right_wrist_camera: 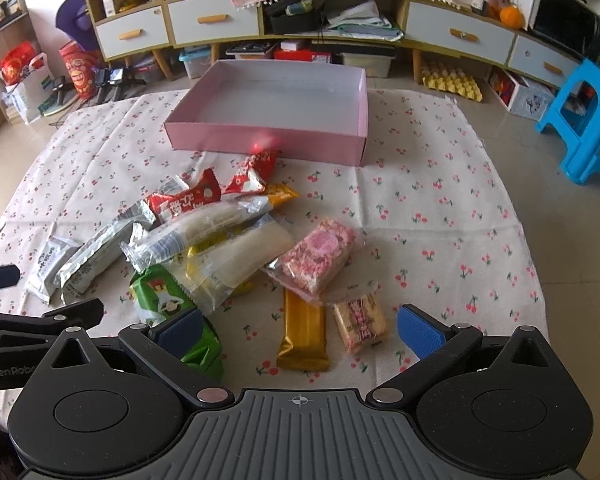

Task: Organize snacks
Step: 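Grasp a red snack packet with the left tool while the right tool grasps a red-and-white packet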

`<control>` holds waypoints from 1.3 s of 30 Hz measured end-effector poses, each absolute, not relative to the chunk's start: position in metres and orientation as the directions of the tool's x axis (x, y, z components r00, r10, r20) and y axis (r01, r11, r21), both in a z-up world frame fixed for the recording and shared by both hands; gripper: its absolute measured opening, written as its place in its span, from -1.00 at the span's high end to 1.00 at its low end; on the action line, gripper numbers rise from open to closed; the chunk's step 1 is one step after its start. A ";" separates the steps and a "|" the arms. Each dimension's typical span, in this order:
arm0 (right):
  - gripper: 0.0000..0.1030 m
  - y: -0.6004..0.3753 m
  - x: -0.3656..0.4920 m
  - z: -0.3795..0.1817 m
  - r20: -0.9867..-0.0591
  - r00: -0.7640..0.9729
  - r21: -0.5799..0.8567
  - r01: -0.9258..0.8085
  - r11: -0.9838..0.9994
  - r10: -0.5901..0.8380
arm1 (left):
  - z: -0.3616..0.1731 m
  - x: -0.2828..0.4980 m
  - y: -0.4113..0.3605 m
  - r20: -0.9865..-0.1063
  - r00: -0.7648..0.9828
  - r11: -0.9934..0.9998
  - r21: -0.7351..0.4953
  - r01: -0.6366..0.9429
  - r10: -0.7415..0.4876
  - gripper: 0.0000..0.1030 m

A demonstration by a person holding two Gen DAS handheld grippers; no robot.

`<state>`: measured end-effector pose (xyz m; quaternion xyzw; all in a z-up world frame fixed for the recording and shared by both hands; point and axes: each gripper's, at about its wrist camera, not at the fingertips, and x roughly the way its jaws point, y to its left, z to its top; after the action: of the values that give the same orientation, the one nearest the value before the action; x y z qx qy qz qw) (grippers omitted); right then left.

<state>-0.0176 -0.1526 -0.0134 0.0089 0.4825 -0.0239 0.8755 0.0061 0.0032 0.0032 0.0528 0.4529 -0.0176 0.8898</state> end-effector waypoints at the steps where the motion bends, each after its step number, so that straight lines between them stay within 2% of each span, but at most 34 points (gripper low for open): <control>1: -1.00 -0.153 -0.016 -0.012 -0.842 0.538 -0.007 0.051 0.999 -0.033 | 0.004 0.007 0.004 -0.802 0.597 0.993 0.079 0.093 0.008 -0.99; 9: -1.00 -0.161 0.010 -0.002 -0.858 0.510 0.066 0.005 0.998 0.054 | 0.013 0.025 0.016 -0.809 0.585 0.980 0.060 0.192 -0.065 -0.98; 16: -1.00 -0.169 0.043 -0.007 -0.878 0.461 0.139 -0.007 0.990 0.127 | 0.011 0.059 0.024 -0.825 0.562 0.982 0.052 0.181 -0.060 -0.88; 22: -0.98 -0.180 0.070 -0.024 -0.854 0.468 0.266 0.019 0.964 0.226 | -0.006 0.089 0.028 -0.823 0.527 0.958 -0.072 0.277 -0.214 -0.54; 25: -0.98 -0.189 0.086 -0.034 -0.841 0.477 0.317 0.055 0.947 0.254 | -0.010 0.102 0.028 -0.805 0.530 0.943 -0.100 0.319 -0.265 -0.39; 27: -0.98 -0.196 0.097 -0.042 -0.830 0.485 0.357 0.083 0.930 0.275 | -0.013 0.110 0.028 -0.802 0.526 0.938 -0.118 0.326 -0.283 -0.22; 30: -0.91 -0.200 0.111 -0.053 -0.820 0.491 0.394 0.108 0.913 0.295 | -0.019 0.120 0.024 -0.804 0.493 0.920 -0.161 0.357 -0.332 -0.06; 34: -0.86 -0.198 0.123 -0.060 -0.805 0.498 0.433 0.124 0.893 0.322 | -0.026 0.129 0.012 -0.812 0.462 0.897 -0.162 0.411 -0.358 0.08; 39: -0.67 -0.192 0.134 -0.068 -0.802 0.513 0.433 0.145 0.890 0.307 | -0.033 0.133 0.002 -0.821 0.442 0.883 -0.149 0.446 -0.362 0.15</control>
<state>0.1342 -0.1919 -0.0682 0.2298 0.4912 0.0482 0.8388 0.1326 0.0016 -0.0327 0.0448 0.4715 -0.2382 0.8479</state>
